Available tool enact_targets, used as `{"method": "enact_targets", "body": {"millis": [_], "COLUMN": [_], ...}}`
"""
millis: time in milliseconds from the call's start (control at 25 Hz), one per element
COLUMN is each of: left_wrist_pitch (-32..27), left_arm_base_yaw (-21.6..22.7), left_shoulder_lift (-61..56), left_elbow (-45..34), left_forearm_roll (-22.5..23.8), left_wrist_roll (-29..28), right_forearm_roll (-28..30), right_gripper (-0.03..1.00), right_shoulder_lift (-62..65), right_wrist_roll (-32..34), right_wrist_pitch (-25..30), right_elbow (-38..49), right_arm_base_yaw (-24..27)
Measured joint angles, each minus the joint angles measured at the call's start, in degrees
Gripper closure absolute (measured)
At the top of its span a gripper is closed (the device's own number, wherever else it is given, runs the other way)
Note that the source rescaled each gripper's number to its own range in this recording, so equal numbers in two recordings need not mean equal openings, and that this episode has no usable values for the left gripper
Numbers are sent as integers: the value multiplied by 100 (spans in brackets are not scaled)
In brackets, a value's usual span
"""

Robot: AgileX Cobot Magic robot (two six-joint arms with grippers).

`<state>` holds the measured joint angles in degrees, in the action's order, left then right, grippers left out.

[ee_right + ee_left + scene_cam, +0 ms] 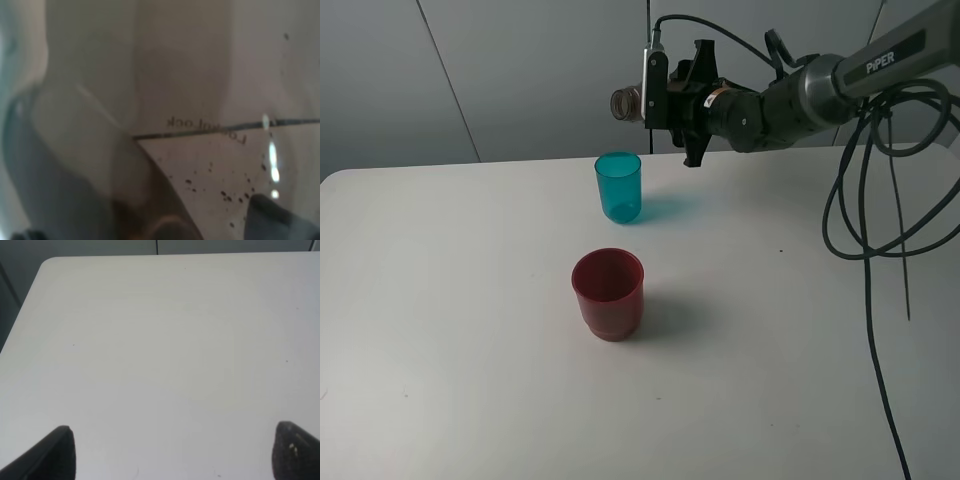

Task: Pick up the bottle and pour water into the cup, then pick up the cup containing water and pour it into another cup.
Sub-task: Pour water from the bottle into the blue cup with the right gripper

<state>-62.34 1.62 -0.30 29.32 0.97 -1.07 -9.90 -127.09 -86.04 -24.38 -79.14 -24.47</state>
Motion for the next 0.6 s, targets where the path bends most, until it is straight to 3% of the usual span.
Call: {"method": "enact_targets", "body": {"millis": [600], "left_wrist_pitch": [0], "left_arm_base_yaw": [0], "left_shoulder_lift": [0], "left_elbow": [0], "left_forearm_roll": [0], "left_wrist_roll": [0], "right_forearm_roll": [-181], "right_gripper": [90], "right_shoulder_lift": [0], "right_wrist_roll": [-715], "right_wrist_pitch": [-135], "right_elbow": [0], "right_arm_base_yaw": [0]}}
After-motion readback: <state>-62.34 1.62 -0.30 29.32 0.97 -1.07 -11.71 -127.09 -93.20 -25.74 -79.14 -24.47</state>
